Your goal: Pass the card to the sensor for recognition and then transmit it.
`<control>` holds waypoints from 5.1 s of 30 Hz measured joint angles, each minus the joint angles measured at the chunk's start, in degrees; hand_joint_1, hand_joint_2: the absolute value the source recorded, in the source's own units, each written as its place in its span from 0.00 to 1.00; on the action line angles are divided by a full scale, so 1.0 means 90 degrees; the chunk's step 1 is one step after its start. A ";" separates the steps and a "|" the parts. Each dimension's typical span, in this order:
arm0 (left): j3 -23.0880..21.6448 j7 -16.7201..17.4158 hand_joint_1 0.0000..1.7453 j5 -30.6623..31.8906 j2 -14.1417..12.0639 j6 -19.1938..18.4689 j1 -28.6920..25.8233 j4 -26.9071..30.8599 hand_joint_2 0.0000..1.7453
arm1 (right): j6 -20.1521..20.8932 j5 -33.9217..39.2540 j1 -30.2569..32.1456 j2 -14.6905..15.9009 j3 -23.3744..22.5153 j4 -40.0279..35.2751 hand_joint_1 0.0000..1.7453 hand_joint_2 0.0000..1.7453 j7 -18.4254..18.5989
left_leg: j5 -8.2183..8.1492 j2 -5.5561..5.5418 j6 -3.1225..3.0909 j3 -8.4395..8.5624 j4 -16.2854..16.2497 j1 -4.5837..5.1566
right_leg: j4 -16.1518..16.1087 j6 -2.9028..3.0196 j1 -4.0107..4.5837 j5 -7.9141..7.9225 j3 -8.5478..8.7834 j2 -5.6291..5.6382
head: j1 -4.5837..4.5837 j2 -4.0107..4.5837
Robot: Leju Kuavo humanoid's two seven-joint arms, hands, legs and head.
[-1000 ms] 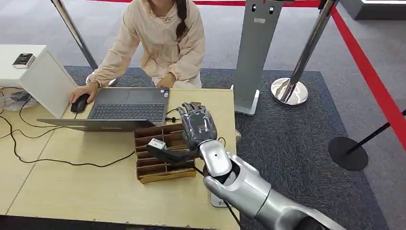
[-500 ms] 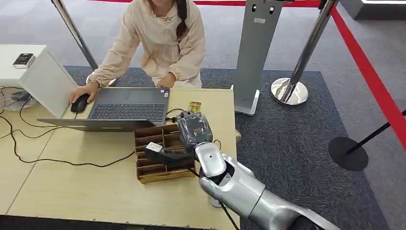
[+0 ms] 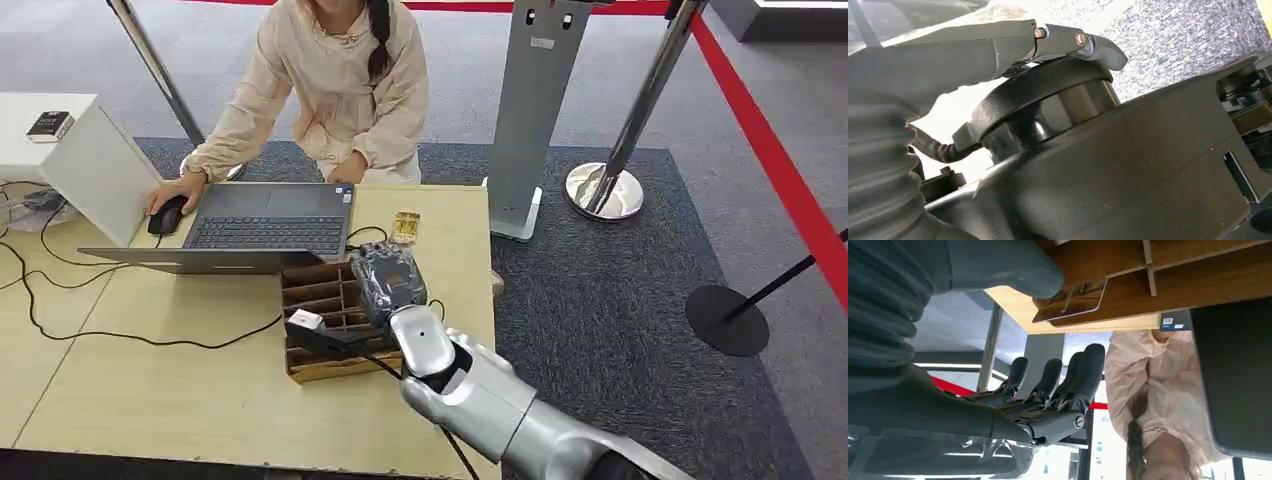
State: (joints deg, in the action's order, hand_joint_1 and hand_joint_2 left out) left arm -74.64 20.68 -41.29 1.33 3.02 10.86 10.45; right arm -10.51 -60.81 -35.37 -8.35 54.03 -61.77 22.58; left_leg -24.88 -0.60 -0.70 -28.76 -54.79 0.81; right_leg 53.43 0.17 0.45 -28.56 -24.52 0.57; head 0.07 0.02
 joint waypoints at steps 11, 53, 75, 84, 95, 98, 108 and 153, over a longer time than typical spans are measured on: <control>0.0000 -0.0007 0.00 0.0000 0.0000 0.0000 0.0000 -0.0002 1.00 | -0.0005 0.0024 -0.0076 -0.0163 0.0075 0.0248 0.43 1.00 -0.0029 | 0.0000 0.0000 0.0000 0.0000 0.0000 0.0000 | 0.0000 0.0000 0.0000 0.0000 0.0000 0.0000 | 0.0000 0.0000; -0.0002 -0.0010 0.00 0.0000 0.0000 -0.0022 -0.0004 -0.0007 1.00 | 0.0112 0.0165 -0.0264 -0.0226 0.0092 0.0765 0.50 1.00 0.0216 | 0.0000 0.0000 0.0000 -0.0005 -0.0001 0.0000 | 0.0001 0.0000 0.0000 0.0000 -0.0006 0.0000 | 0.0000 0.0000; 0.0000 -0.0017 0.00 0.0000 0.0002 -0.0024 -0.0001 -0.0007 1.00 | 0.0107 0.0192 -0.0293 -0.0209 0.0092 0.0833 0.48 1.00 0.0231 | 0.0000 0.0000 0.0000 -0.0005 -0.0002 0.0000 | 0.0002 0.0000 -0.0001 0.0000 -0.0007 0.0000 | 0.0000 0.0000; 0.0000 -0.0049 0.00 0.0000 0.0002 -0.0027 -0.0003 -0.0007 1.00 | -0.0151 0.0260 -0.0310 -0.0243 0.0073 0.1093 0.49 1.00 0.0148 | 0.0000 0.0000 0.0000 -0.0005 -0.0002 0.0000 | 0.0002 0.0000 -0.0001 0.0000 -0.0006 0.0000 | 0.0000 0.0000; 0.0000 -0.0063 0.00 0.0000 0.0002 -0.0027 -0.0005 -0.0007 1.00 | -0.0391 0.0257 -0.0338 -0.0265 0.0063 0.1474 0.47 1.00 0.0087 | 0.0000 0.0000 0.0000 -0.0005 -0.0002 0.0000 | 0.0003 0.0000 -0.0001 0.0000 -0.0007 0.0000 | 0.0000 0.0000; 0.0000 -0.0063 0.00 0.0000 0.0002 -0.0027 -0.0005 -0.0007 1.00 | -0.0425 0.0243 -0.0344 -0.0292 0.0061 0.1564 0.47 1.00 0.0078 | 0.0000 -0.0001 0.0000 -0.0005 -0.0003 0.0000 | 0.0003 0.0000 -0.0001 0.0000 -0.0007 0.0000 | 0.0000 0.0000; 0.0000 -0.0063 0.00 0.0000 0.0002 -0.0024 -0.0005 -0.0007 1.00 | -0.0551 0.0156 -0.0378 -0.0364 0.0058 0.1787 0.70 1.00 0.0068 | 0.0000 0.0000 0.0000 -0.0004 -0.0003 0.0000 | 0.0003 0.0000 -0.0001 0.0000 -0.0006 0.0000 | 0.0000 0.0000; -0.0005 -0.0041 0.00 0.0000 0.0015 -0.0027 -0.0003 -0.0012 1.00 | -0.0801 -0.0102 -0.0330 -0.0265 -0.0279 0.1108 1.00 1.00 0.0155 | 0.0001 0.0000 0.0000 -0.0004 -0.0008 0.0000 | 0.0005 0.0000 -0.0002 0.0000 -0.0008 0.0000 | 0.0000 0.0000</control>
State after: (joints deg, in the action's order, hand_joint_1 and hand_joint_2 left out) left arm -74.68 20.31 -41.29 1.46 2.78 10.84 10.34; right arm -17.73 -61.72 -38.35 -10.73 51.52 -51.80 23.98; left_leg -24.87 -0.60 -0.70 -28.79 -54.86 0.81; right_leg 53.47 0.17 0.43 -28.55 -24.59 0.57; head 0.07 0.02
